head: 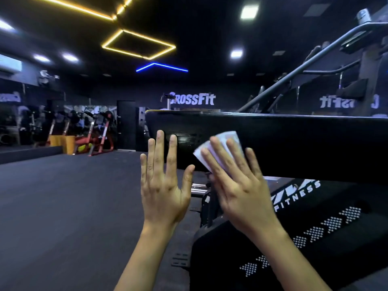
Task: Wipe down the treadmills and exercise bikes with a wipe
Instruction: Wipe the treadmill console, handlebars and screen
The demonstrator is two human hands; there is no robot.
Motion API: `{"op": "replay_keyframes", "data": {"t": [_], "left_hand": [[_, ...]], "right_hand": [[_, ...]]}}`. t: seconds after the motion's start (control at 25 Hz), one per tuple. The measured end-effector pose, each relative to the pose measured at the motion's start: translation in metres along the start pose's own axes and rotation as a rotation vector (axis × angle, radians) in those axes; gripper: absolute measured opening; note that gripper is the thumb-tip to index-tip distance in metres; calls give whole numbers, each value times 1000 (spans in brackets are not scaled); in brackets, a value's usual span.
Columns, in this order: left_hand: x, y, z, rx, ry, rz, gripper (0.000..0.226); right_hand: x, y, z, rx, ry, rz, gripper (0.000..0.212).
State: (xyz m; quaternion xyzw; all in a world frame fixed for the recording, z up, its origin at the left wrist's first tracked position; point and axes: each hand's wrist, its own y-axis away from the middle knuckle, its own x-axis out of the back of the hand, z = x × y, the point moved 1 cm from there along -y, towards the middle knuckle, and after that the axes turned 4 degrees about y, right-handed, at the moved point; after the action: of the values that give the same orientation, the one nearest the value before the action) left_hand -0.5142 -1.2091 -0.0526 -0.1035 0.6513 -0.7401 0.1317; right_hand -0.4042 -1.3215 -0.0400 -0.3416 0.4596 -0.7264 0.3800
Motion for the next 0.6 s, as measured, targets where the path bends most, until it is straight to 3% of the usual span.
{"op": "replay_keyframes", "data": {"t": [0.2,0.36,0.6], "left_hand": [[6,-5,-14,4,5,3,62],[10,0,-21,58,39,4,61],[10,5,-29,33,176,-32,60]], "right_hand": [[-2,-42,-11,-323,-16,87,49],[-13,-33,-29,58,-7,22,48],[-7,1,-32,-31,18,-6,50]]}}
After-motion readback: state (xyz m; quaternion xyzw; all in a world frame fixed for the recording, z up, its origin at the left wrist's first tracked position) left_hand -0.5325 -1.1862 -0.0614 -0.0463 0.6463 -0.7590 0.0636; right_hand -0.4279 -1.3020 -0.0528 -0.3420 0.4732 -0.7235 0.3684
